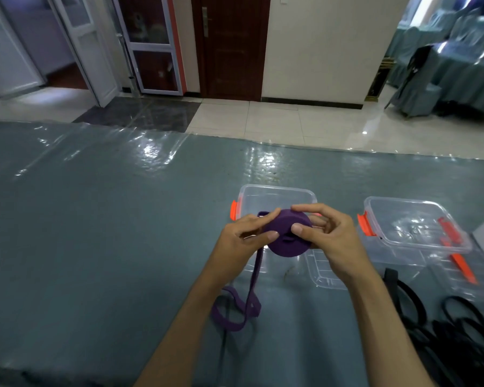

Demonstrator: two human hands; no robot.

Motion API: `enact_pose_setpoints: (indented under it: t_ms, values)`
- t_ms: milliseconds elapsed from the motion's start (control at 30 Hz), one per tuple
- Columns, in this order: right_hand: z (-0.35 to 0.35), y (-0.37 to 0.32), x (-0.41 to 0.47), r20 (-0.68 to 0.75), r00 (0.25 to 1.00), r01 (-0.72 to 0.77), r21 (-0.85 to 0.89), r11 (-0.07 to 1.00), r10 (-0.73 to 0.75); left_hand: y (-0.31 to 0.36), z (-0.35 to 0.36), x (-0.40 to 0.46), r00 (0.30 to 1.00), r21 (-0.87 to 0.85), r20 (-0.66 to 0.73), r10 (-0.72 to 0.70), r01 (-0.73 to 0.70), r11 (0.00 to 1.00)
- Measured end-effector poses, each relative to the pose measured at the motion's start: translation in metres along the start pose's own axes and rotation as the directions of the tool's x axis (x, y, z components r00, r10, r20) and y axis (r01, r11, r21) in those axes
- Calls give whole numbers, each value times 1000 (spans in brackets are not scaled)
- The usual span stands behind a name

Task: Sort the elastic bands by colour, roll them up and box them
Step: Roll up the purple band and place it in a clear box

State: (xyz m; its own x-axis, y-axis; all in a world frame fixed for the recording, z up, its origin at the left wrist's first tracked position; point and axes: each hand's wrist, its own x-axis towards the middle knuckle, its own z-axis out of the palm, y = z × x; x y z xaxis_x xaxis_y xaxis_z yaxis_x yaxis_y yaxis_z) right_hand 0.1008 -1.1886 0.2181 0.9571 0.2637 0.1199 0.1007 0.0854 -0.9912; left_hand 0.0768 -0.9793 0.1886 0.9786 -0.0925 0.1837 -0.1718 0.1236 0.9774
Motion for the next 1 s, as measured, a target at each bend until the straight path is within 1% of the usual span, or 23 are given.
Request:
enact_pose_setpoints:
  t_ms: [67, 167, 267, 400, 467, 533, 600, 667, 733, 800, 867, 933, 1000]
  values:
    - [1, 4, -1, -4, 999, -33, 2, 999, 33, 0, -2, -2, 999, -28, -37, 2, -3, 1000]
    - [3, 7, -2, -24, 999, -31, 2, 1000, 31, 1, -2, -4, 992, -56, -125, -3, -4, 998]
    - [1, 7, -2, 21, 999, -38, -24, 999, 38, 1, -3, -3, 983, -41, -182, 10, -18, 999]
    - [-3, 5, 2, 115, 991, -63, -97, 993, 74, 0, -4, -3, 988, 28, -148, 42, -38, 999]
    - [-4, 2, 3, 108, 993, -45, -111, 993, 57, 0, -4, -2, 990, 14, -135, 35, -34, 999]
    - [-3, 1, 3, 83, 996, -9, -91, 996, 17, 0, -8, 0, 996, -29, -92, 8, -11, 1000]
    - [-1, 2, 1, 50, 999, 23, -78, 997, -19, 1, -17, 1, 1000, -9, -25, -10, 10, 1000]
    - [2, 3, -1, 23, 999, 32, -80, 996, -30, 2, -25, 2, 1000, 4, 10, -16, 16, 1000]
    - [5, 5, -1, 26, 1000, 15, -109, 994, -12, 2, -28, 1, 1000, 15, -15, -3, 3, 1000]
    - [6, 4, 0, 41, 999, -6, -146, 989, 12, -1, -26, 0, 996, 36, -85, 13, -10, 999]
    - [5, 5, 1, 43, 999, 0, -140, 990, 6, -4, -25, -2, 992, 1, -127, -5, 6, 1000]
    - [5, 8, 0, 23, 999, 31, -112, 993, -29, -7, -27, -4, 996, -57, -69, -59, 55, 997]
    - [7, 12, -4, -20, 998, 52, -91, 995, -54, -9, -30, -4, 996, -43, -18, -90, 89, 995]
